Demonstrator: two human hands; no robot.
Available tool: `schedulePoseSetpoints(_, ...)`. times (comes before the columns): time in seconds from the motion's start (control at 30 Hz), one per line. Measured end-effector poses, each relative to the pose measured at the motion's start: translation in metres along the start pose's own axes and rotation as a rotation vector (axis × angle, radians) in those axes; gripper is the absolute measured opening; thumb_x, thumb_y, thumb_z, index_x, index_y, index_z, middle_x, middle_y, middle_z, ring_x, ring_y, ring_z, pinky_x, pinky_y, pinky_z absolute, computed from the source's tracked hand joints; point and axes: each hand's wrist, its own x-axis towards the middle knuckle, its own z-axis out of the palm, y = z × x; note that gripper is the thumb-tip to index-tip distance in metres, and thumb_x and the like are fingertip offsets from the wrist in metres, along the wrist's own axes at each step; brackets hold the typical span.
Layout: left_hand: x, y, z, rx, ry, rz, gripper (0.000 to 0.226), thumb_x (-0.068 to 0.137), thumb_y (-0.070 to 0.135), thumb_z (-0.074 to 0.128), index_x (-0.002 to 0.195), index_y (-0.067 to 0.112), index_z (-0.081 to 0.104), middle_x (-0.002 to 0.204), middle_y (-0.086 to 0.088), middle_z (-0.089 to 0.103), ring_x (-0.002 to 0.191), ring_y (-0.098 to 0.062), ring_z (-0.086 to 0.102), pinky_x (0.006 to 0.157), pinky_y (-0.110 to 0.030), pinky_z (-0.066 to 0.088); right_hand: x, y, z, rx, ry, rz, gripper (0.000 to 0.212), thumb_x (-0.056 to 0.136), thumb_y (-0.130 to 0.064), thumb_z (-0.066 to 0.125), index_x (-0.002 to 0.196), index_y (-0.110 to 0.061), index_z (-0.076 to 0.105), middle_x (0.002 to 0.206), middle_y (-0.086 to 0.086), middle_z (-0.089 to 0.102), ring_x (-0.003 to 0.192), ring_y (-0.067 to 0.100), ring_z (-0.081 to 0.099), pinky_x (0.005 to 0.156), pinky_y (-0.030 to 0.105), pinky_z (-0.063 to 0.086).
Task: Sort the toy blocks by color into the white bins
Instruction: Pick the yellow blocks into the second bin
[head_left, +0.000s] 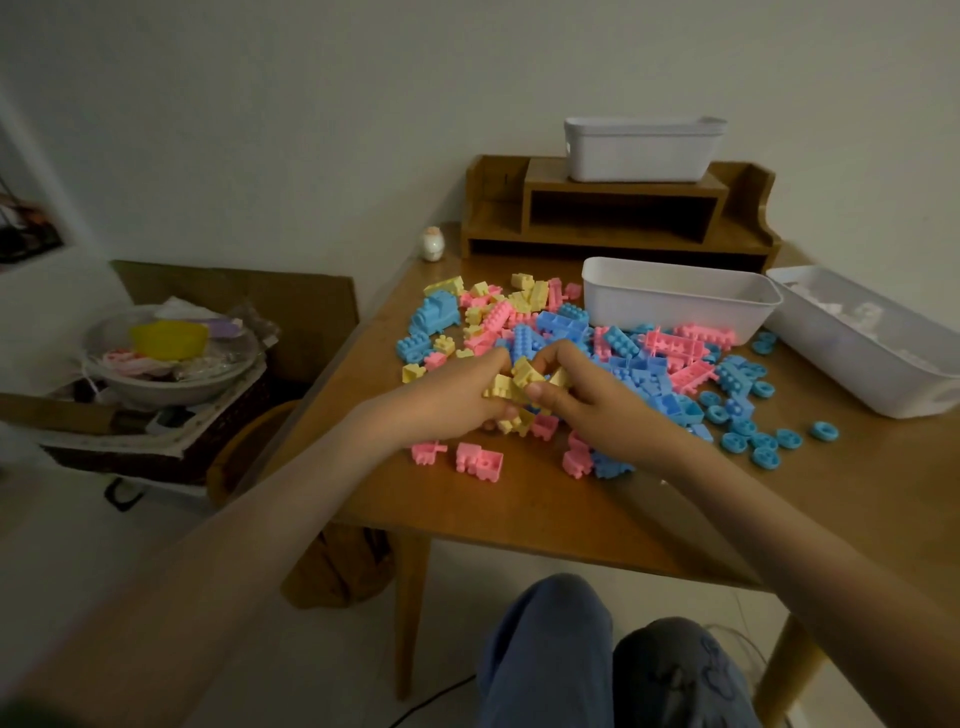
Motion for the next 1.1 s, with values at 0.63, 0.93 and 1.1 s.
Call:
schedulePoseSetpoints(0.63,0.01,0.004,-0.002,-0.047,0.185,0.028,0.016,0.093,0.022,0.057,0.099,0.02,0.042,0.085,-0.001,0.055,0.079,-0.018,0.056,0.064,-0.034,0.042,-0.007,-0.006,-0.017,0.11,0.255,0.213,0.024,0.096,-0.037,0.044,0.105,-0.015,0.047,0.091,0.004,0.056,0.081,0.02,0.057,0.07,0.029,0.051)
schedulePoseSetpoints(0.93,0.017,0.028,-0.003,-1.02,0.3,-0.172,0.047,0.094,0.013,0.056,0.133,0.017,0.033,0.095,-0.011,0.063,0.086,-0.02,0.064,0.084,-0.034,0.055,-0.005,-0.013,-0.03,1.432,0.296,0.442,0.028,0.094,-0.031,0.049,0.107,-0.007,0.056,0.093,0.01,0.065,0.066,0.009,0.054,0.059,0.017,0.05)
schedulePoseSetpoints(1.1,0.052,0.053,-0.005,-1.251,0.332,-0.165,0.016,0.095,0.008,0.053,0.085,0.017,0.045,0.085,-0.01,0.059,0.077,-0.019,0.06,0.075,-0.03,0.054,-0.001,-0.003,-0.04,1.561,0.308,0.453,0.034,0.096,-0.031,0.045,0.113,-0.001,0.051,0.09,0.014,0.062,0.068,0.012,0.055,0.057,0.017,0.051)
